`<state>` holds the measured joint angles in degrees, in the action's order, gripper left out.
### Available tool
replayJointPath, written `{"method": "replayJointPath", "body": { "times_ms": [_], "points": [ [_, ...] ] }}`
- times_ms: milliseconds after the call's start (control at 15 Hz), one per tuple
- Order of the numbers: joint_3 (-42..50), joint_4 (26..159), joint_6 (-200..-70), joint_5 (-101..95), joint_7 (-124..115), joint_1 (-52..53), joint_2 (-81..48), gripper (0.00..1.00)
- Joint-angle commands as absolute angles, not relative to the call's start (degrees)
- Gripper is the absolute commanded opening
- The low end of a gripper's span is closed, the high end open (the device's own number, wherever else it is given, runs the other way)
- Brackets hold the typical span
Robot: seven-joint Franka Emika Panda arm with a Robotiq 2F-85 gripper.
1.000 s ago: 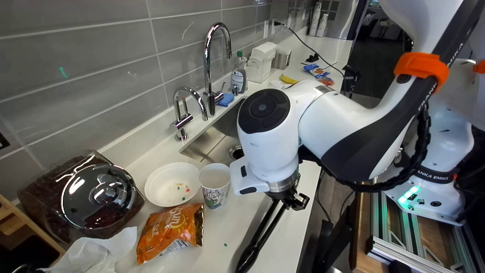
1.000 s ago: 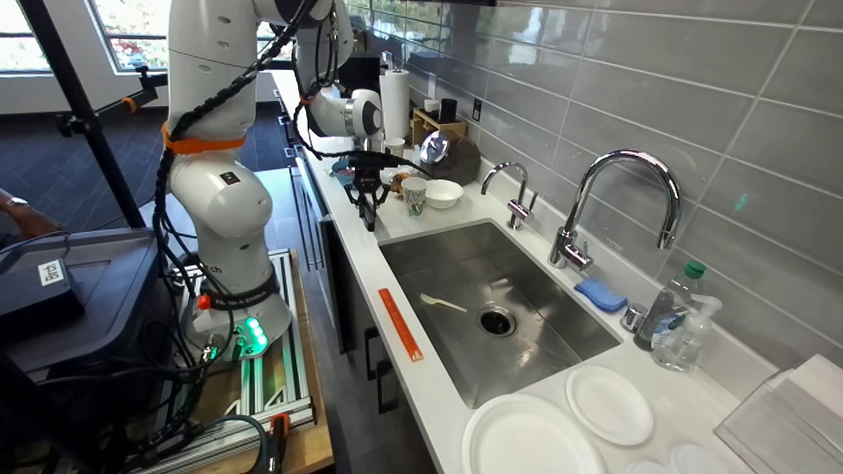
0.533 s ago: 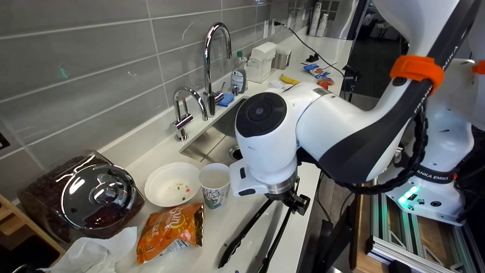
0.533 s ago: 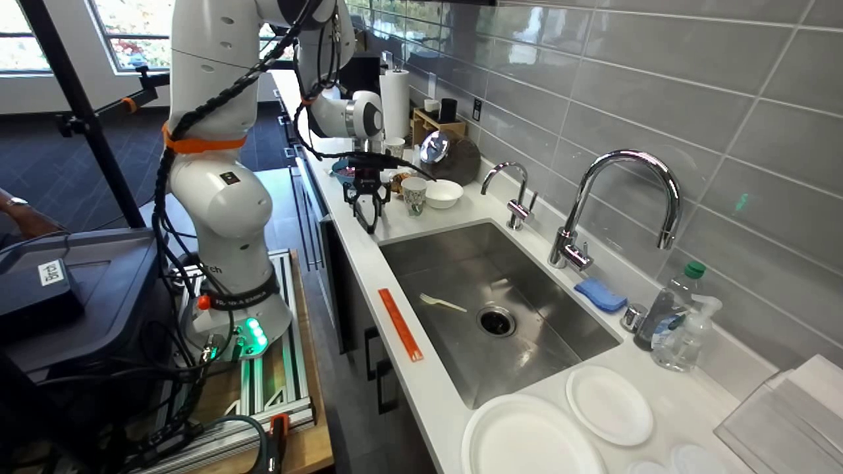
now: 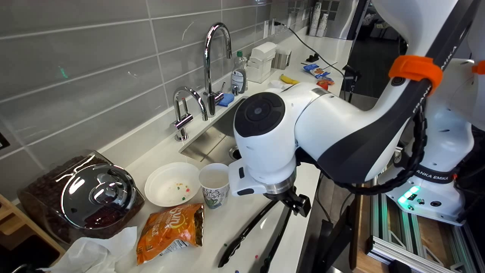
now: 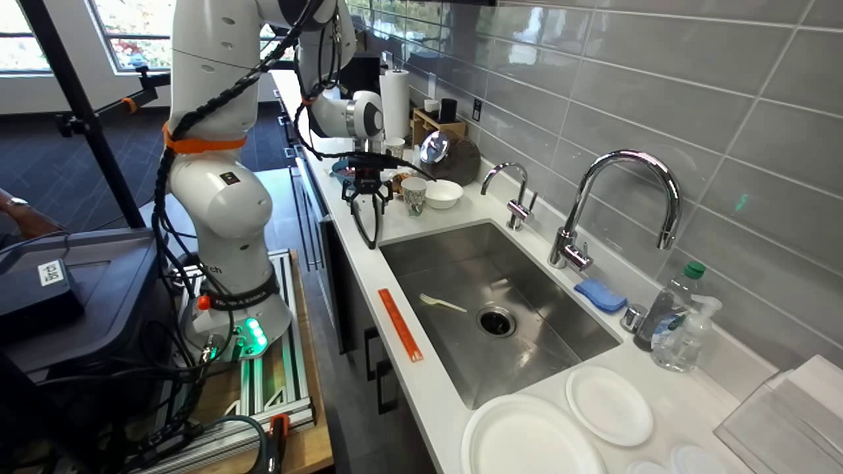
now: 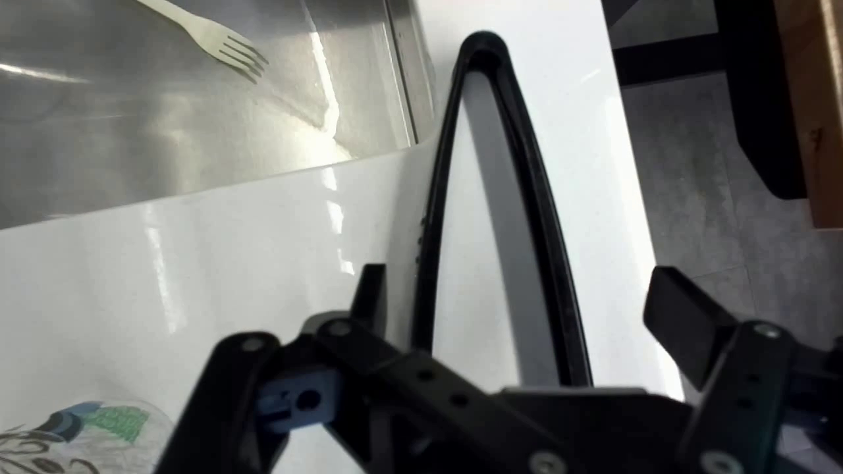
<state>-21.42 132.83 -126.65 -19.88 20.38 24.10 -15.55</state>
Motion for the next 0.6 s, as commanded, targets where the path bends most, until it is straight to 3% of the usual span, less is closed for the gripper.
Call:
{"method": "replayJointPath", "body": {
  "times_ms": [0,533],
  "points": [
    [-21.79,132.63,-124.43,-20.33,18.67,23.90,-13.08,1.00],
    [-22.14,133.42,-115.03,-20.09,14.22,23.90,0.06,1.00]
  ]
}}
